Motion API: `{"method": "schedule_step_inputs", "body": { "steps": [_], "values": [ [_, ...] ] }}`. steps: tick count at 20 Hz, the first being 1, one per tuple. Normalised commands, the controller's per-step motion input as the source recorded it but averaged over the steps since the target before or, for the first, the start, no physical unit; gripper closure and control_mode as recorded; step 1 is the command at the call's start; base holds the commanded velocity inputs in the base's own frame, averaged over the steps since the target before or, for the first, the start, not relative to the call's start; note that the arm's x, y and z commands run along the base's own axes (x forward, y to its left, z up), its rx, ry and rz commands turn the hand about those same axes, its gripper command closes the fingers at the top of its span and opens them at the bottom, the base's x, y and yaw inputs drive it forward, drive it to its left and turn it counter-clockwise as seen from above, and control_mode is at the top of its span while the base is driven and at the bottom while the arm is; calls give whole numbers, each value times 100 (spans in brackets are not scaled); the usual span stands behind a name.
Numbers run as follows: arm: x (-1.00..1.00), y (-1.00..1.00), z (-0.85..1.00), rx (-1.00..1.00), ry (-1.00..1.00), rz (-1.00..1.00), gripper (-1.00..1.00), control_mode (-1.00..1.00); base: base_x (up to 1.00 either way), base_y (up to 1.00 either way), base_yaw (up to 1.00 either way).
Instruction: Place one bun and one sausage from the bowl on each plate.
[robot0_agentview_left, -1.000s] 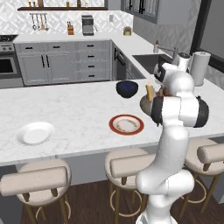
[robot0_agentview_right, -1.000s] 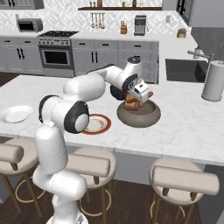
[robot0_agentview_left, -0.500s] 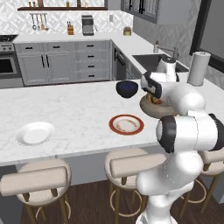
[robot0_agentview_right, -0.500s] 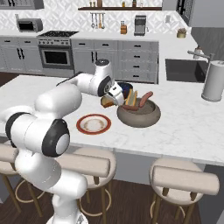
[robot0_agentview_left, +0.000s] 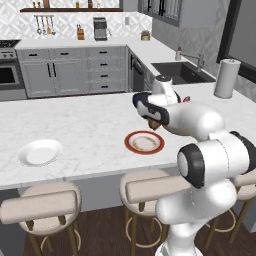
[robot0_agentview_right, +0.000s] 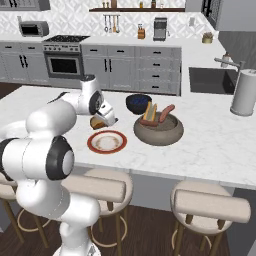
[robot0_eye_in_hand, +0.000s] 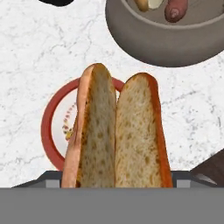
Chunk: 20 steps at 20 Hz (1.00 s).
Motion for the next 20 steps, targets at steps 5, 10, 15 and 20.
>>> {"method": "schedule_step_inputs", "body": {
  "steps": [5,10,15,20],
  "values": [
    [11,65,-72,0,14,0,100,-100,0,0,0],
    [22,24,-73,0,4,0,100,-100,0,0,0],
    [39,0,-60,0,0,0,100,-100,0,0,0],
    [38,0,-35,0,-5,0,100,-100,0,0,0]
  ]
}}
